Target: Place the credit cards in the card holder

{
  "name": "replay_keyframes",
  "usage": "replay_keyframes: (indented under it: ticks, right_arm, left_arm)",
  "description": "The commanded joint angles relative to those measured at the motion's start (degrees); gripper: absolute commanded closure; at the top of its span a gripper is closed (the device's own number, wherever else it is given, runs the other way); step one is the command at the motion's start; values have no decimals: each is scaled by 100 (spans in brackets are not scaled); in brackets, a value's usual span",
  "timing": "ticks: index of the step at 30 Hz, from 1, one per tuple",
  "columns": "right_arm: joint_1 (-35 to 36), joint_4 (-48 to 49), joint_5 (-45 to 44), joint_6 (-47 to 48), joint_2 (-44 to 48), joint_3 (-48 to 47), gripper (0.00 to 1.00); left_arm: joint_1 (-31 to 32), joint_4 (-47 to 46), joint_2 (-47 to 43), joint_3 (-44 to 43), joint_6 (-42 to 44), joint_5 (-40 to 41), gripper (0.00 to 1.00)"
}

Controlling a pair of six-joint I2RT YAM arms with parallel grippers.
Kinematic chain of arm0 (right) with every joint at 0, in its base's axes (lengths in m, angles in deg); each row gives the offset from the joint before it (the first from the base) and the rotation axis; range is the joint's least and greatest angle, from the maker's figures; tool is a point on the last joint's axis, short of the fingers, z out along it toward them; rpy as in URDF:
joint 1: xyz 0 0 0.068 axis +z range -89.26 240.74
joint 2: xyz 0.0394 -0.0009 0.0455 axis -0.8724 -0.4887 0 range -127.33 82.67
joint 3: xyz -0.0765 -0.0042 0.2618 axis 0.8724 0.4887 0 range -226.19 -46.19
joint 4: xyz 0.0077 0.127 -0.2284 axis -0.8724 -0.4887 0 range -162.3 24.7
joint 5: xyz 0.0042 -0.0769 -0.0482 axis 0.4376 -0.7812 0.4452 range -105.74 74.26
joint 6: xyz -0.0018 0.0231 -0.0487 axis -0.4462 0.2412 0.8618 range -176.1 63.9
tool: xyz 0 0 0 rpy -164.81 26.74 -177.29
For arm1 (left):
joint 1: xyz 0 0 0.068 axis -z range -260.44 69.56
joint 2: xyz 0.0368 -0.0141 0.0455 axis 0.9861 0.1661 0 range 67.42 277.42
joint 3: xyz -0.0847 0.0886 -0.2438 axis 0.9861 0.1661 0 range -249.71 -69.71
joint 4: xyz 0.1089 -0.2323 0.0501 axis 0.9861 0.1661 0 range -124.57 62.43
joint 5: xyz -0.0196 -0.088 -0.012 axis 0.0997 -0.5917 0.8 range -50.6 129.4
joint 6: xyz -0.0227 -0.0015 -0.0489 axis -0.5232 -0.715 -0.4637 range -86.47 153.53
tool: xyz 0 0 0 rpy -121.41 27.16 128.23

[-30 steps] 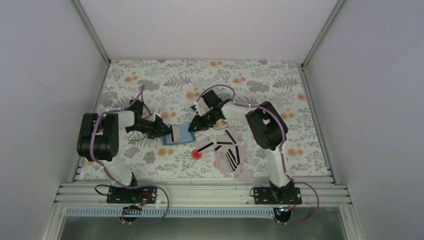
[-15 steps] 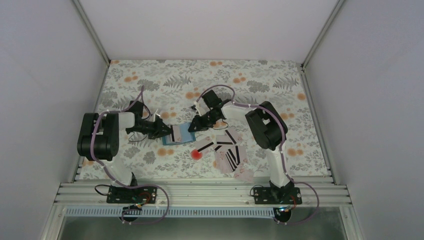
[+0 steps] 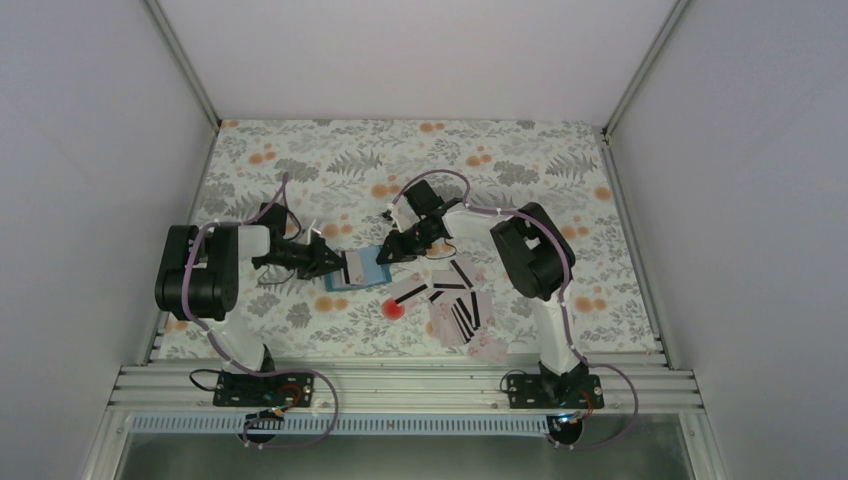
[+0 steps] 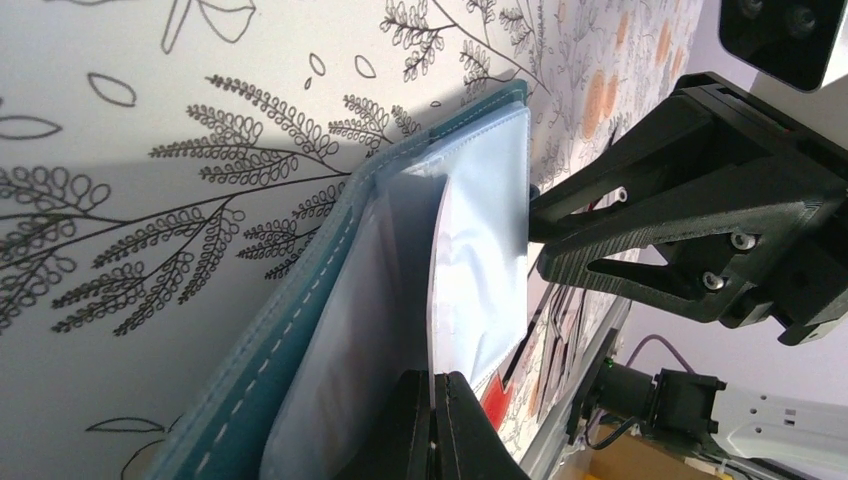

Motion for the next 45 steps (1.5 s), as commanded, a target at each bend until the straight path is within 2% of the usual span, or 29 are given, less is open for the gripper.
replay_keyframes:
  ticks: [1, 15, 20, 24, 27, 45]
  right_arm:
    - [105, -65, -51, 66, -217, 132, 82]
    - [113, -70, -64, 61, -170, 203, 83]
    - [115, -78, -66, 68, -174, 205, 83]
    - [122, -92, -53, 83, -184, 207, 82]
    - [122, -96, -48, 98, -203, 198, 83]
    - [122, -171, -88, 142, -378, -30, 83]
  left_arm:
    - [22, 358, -27, -83, 204, 437, 98]
    - [21, 978, -342, -249, 94, 1224, 98]
    - [21, 1050, -291, -272, 183, 1097, 98]
    - [21, 1411, 16, -525, 696, 734, 98]
    - [21, 1700, 198, -716, 962, 767, 98]
    - [104, 1500, 617, -816, 987, 517, 98]
